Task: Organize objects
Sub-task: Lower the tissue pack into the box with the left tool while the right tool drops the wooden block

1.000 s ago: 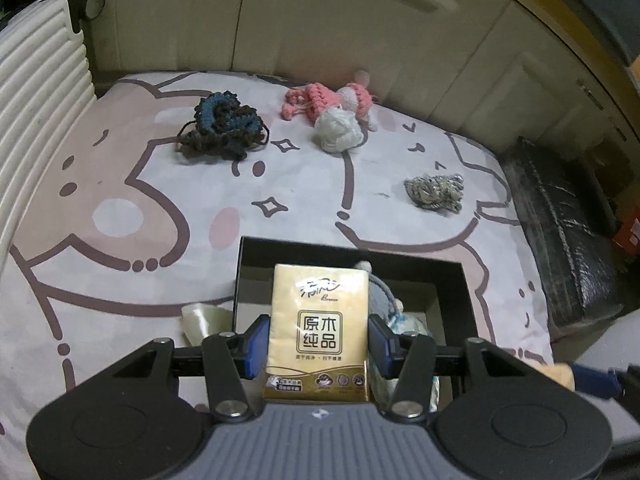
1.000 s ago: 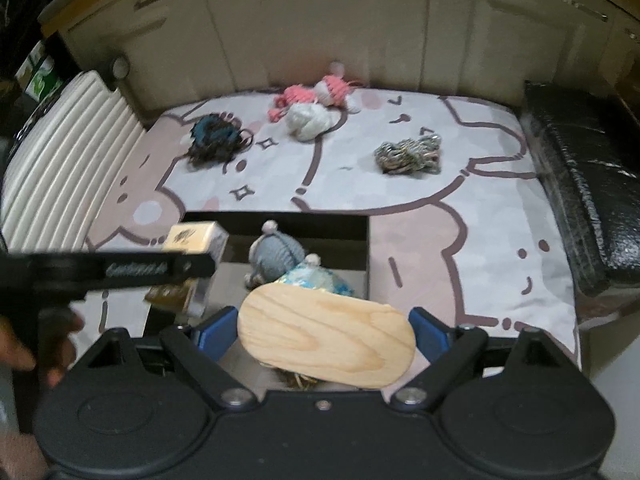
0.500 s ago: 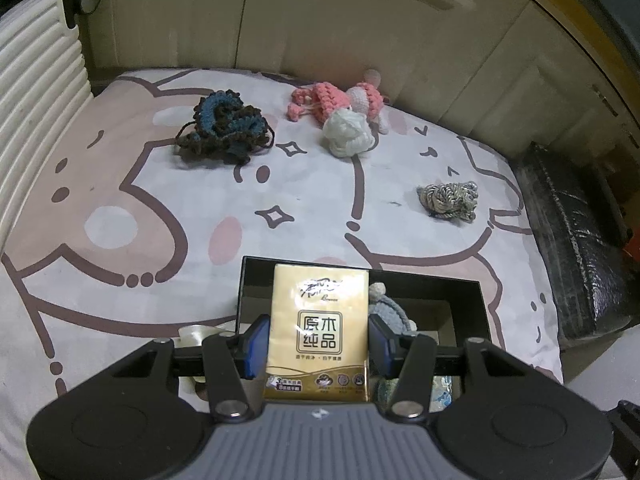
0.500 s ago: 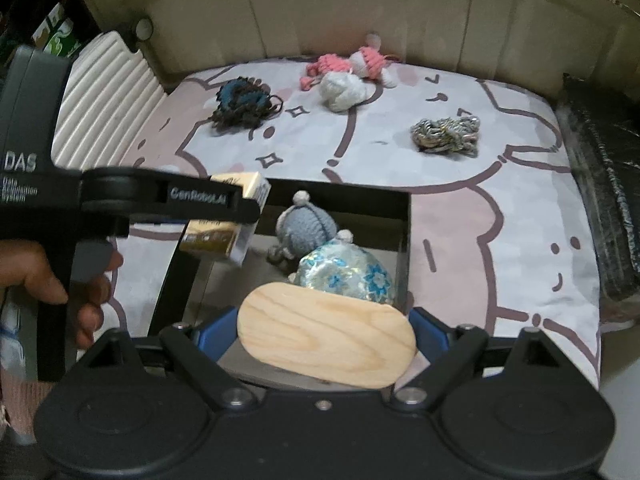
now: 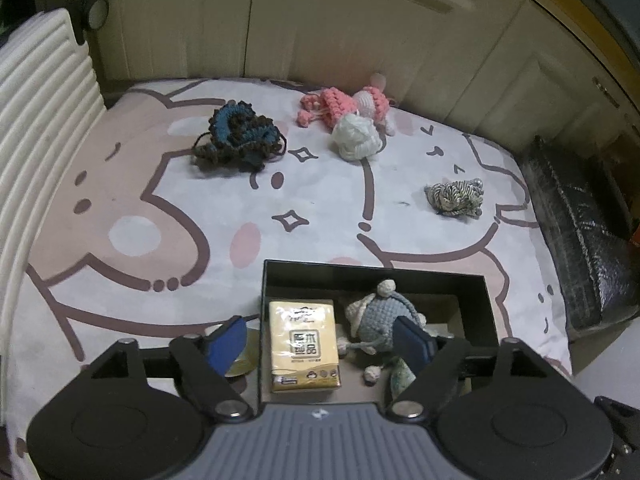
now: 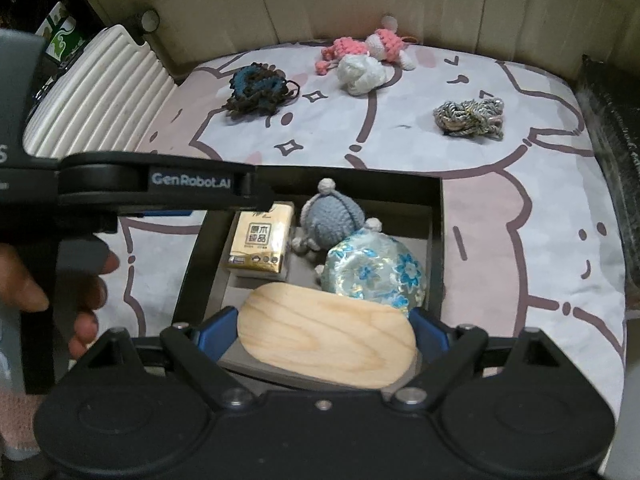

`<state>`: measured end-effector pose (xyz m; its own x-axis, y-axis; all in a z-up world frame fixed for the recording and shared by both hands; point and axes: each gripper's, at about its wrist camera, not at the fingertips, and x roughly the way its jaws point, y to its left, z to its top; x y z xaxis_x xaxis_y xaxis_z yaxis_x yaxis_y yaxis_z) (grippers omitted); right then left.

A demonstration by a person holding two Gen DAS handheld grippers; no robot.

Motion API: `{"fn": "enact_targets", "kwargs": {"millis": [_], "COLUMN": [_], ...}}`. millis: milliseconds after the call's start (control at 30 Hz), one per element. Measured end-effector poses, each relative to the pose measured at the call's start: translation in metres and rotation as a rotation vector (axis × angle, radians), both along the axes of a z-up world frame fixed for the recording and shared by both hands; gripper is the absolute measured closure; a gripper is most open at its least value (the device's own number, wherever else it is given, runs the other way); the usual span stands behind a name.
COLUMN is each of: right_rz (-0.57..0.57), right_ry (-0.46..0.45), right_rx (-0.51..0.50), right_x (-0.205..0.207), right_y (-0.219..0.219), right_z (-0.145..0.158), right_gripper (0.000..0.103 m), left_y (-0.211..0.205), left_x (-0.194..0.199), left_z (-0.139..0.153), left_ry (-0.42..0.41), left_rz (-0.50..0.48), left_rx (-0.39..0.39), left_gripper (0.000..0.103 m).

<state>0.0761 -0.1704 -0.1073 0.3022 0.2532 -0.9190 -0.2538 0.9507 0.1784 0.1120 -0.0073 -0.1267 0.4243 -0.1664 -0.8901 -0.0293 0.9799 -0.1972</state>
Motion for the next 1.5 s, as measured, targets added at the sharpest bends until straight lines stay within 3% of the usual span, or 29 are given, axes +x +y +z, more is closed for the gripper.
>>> {"fn": "enact_targets", "kwargs": {"millis": [433,1000,1067,1500], "right_rz": [0.009,0.032,0.035,-0.032], "right_ry": [0.041,0.081,0.09,0.087], "right_rx": [0.04,0.094,0.068,0.006], "right_x": [0.001,0.005,0.006,0.009], "right_y": [0.018,0.041,0.043,0.024], "right_z": [-0.006,-0.017,-0.021,-0.022], "right_gripper": [0.011,0.01,0.0,0.0], "left_y": [0.018,0.026,0.026,0.017], "left_x": [-0.009,-0.011,-0.012,-0.016], "left_z": [0.012,0.017,0.016,0.015], "left_ry": [0.035,0.037,0.045,0.054], "left_rz": [0.018,0.03,0.028,0.003], "left_rx": [0.029,0.059,0.072,0.118], "left_gripper": [0.005,0.002,0.002,0.002]}}
